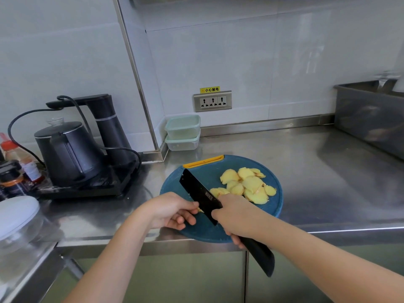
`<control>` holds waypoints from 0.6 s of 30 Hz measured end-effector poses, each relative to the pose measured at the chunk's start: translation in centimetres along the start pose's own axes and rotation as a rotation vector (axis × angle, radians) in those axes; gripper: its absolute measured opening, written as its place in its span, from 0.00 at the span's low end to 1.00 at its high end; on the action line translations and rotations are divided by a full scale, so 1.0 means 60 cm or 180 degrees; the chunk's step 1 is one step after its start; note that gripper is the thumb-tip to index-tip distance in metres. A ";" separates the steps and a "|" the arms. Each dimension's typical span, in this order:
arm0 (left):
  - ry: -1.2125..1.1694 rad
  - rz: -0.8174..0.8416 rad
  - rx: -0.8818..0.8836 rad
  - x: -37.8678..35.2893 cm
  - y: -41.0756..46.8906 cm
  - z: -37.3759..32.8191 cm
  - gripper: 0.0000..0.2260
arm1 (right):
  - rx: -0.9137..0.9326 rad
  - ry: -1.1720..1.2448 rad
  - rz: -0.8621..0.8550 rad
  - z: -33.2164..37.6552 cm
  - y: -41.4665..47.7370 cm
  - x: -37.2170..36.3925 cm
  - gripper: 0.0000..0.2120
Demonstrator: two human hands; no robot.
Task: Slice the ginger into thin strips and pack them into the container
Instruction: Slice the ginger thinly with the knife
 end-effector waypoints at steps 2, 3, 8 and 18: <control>-0.0012 0.0043 -0.0002 0.002 0.001 0.002 0.08 | 0.0006 0.0168 0.0028 0.000 0.000 -0.001 0.08; -0.0019 0.0072 -0.0010 0.003 0.002 0.003 0.08 | 0.0026 0.0245 0.0064 -0.001 -0.001 -0.002 0.08; -0.0037 0.0248 -0.0028 0.005 0.008 0.006 0.07 | 0.0115 0.0283 0.0058 0.002 -0.003 -0.005 0.07; 0.0153 0.0408 -0.0040 0.004 0.014 0.002 0.07 | 0.0070 -0.0376 -0.0130 0.010 0.002 -0.014 0.05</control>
Point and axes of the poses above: each hand's wrist, its own y-axis towards the middle knuckle, its own x-axis out of the back of the hand, z = x × y, the point moved 5 cm from there along y, towards the middle knuckle, and after that the axes turned 3 degrees about -x, right-handed, at the moved point
